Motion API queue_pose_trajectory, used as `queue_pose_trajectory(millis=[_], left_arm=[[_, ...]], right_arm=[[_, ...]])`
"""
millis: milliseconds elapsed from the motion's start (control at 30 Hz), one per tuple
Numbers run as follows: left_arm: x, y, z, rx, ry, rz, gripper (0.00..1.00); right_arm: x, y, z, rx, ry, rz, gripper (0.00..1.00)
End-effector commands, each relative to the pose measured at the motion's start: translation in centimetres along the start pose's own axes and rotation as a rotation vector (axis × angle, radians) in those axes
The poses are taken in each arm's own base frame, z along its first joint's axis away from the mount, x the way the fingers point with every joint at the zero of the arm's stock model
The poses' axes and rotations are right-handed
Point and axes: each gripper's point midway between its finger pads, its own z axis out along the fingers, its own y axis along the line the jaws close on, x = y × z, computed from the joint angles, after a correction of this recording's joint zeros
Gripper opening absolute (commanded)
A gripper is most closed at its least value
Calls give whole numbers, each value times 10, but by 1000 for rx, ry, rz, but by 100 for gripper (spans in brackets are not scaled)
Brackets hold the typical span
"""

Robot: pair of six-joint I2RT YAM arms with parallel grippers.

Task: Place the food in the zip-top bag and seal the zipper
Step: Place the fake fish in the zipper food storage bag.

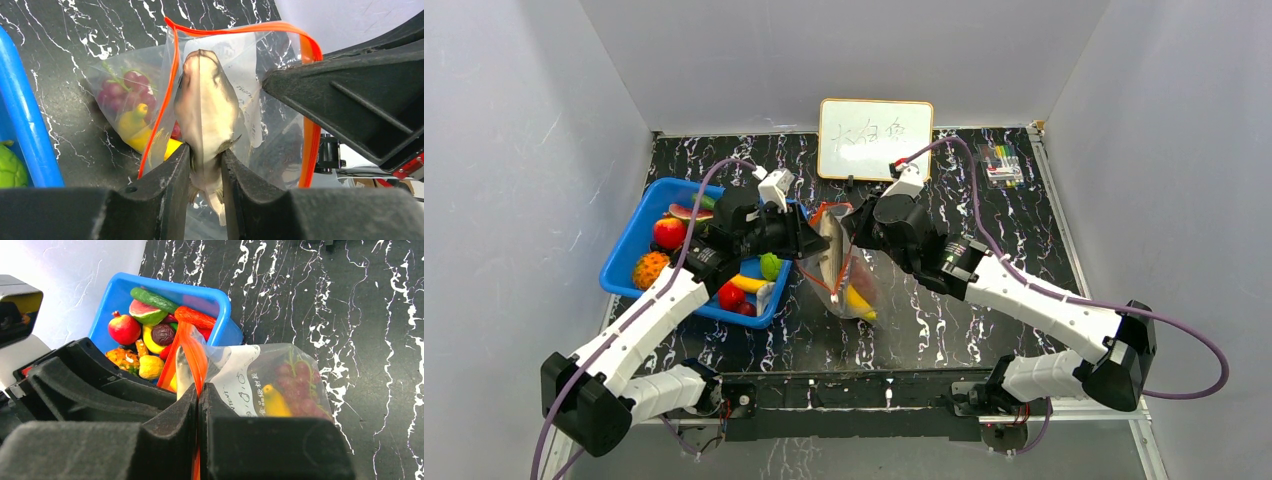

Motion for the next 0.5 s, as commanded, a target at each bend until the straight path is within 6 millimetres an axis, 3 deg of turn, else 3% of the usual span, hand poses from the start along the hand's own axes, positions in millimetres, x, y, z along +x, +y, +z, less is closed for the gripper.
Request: queue_pose_trajectory(millis=[0, 67, 200, 467], left_arm=[[-12, -23, -12, 66, -21, 34, 33], [-17, -29, -17, 84, -48, 39, 46], [-25, -37, -25, 103, -90, 54, 63], [-28, -24, -35, -7, -98, 38, 66]], right_arm=[[-23, 18, -7, -67, -78, 56, 0], [-20, 14, -7, -60, -73, 50, 0], [-13, 7, -6, -43, -53, 34, 0], [-15, 2, -13, -39, -63, 32, 0]])
